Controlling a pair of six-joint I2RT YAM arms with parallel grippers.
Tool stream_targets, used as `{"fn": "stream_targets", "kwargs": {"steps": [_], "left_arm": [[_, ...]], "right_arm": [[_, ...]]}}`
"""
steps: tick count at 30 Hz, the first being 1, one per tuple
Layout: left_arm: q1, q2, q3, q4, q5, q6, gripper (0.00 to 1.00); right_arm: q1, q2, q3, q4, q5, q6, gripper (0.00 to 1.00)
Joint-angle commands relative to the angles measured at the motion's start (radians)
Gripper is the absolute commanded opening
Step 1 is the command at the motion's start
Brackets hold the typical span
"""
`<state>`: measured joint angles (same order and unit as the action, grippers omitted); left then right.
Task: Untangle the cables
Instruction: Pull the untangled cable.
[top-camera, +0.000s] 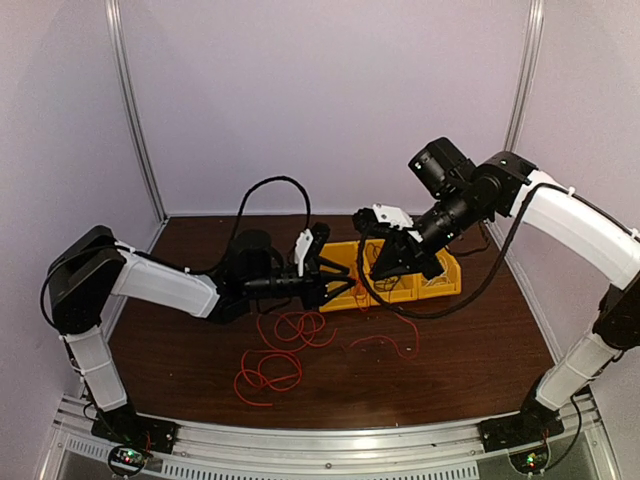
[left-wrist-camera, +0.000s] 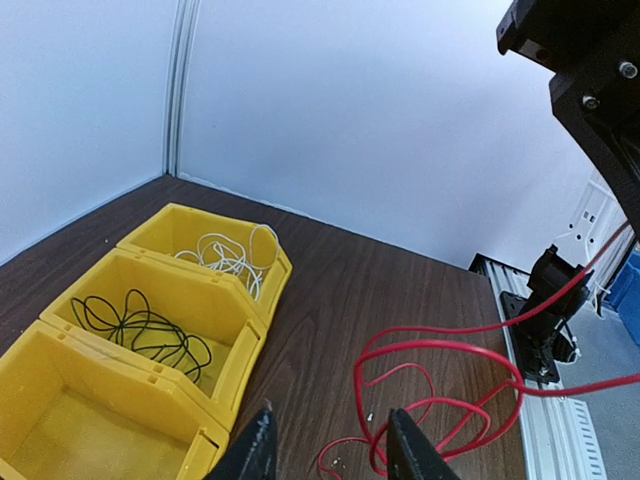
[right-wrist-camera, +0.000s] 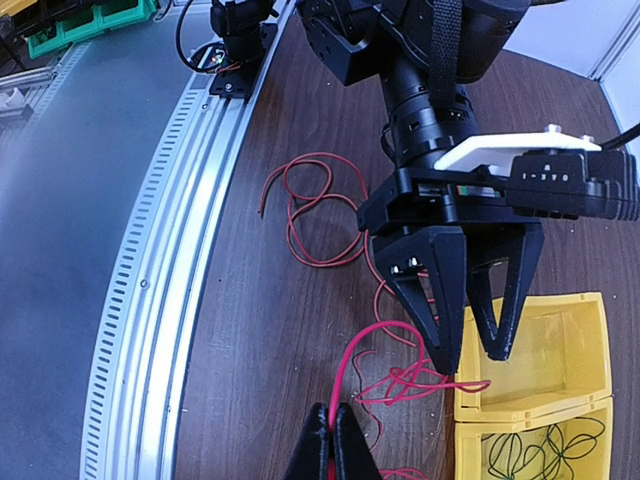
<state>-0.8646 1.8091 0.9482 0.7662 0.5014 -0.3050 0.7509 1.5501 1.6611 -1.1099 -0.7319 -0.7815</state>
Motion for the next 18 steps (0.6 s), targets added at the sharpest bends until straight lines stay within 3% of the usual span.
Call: {"fn": "stream_targets", "kwargs": {"steps": [1,7,10,13,18], "left_arm": [[0.000,0.028,0.047,0.053,0.013,0.004,0.38],[0.001,0.037,0.039,0.089,0.053,-0.014,0.42],[0.012,0.042,0.033,0.147,0.215,-0.031,0.47],[0.041,0.038,0.037,0.131,0.292,-0.052,0.48],[0.061,0.025,0.020,0.127,0.296,-0.047,0.39]], "right_arm": [[0.014,0.004,-0.002,0.003,0.015,0.005,0.00],[0.016,0.004,-0.007,0.002,0.017,0.005,0.00],[0.015,0.004,-0.009,0.000,0.020,0.002,0.00],[0.016,0.004,-0.011,-0.002,0.023,-0.002,0.00],[0.015,0.005,-0.014,-0.002,0.022,-0.003,0.00]]}}
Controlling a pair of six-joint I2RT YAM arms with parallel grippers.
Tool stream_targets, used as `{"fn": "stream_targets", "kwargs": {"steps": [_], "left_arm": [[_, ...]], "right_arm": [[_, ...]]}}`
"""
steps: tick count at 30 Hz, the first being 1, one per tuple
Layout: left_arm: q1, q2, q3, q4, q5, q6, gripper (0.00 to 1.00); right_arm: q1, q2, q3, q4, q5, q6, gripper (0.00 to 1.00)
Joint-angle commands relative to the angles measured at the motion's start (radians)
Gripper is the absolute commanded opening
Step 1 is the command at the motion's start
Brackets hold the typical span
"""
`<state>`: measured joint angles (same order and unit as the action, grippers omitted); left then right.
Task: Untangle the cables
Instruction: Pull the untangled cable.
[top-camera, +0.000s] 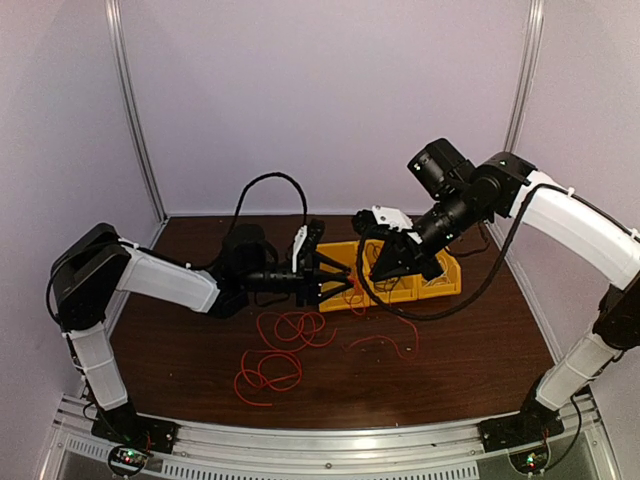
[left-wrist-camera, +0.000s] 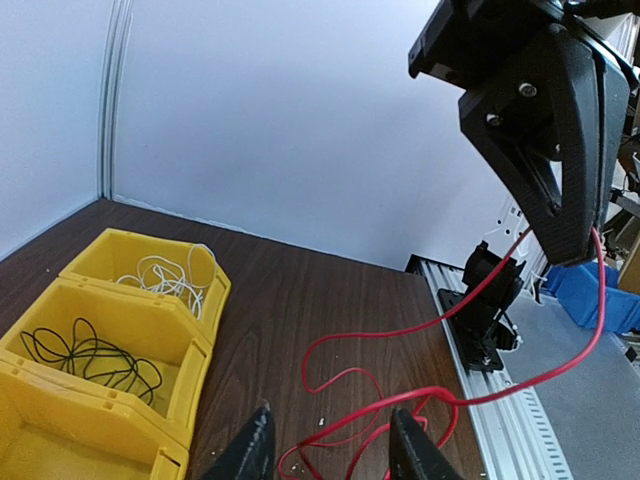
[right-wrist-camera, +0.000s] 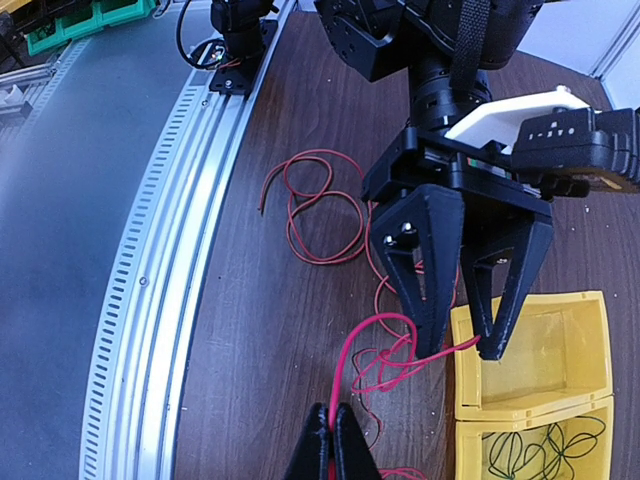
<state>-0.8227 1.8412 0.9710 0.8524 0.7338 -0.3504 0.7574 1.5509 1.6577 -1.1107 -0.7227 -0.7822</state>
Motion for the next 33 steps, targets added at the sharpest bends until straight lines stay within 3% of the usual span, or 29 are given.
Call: {"fn": "stream_targets", "kwargs": {"steps": [1,8,11,14,18,29,33], "left_arm": [[0.019,-0.004,0.006,0.031,0.071,0.006,0.35],[0.020,0.021,0.038,0.058,0.092,-0.019,0.16],[0.020,0.021,0.035,0.060,0.073,-0.018,0.17],[0.019,0.020,0.026,0.057,0.054,-0.016,0.31],[0.017,0.024,0.025,0.045,0.038,0.007,0.35],[-0.010,0.066,0.060,0.034,0.053,0.051,0.30],[-0.012,0.073,0.064,0.034,0.052,0.041,0.15]], "right_arm": [[0.009,0.005,-0.010,0.002,0.014,-0.002,0.00],[0.009,0.014,0.005,-0.002,0.016,0.004,0.00],[0.009,0.017,0.006,-0.002,0.013,0.004,0.00],[0.009,0.017,0.012,-0.006,0.007,0.006,0.00],[0.009,0.012,0.018,-0.010,0.006,0.005,0.00],[0.009,0.013,0.026,0.005,-0.004,0.010,0.00],[0.009,0.023,0.020,0.002,-0.009,0.011,0.00]]}}
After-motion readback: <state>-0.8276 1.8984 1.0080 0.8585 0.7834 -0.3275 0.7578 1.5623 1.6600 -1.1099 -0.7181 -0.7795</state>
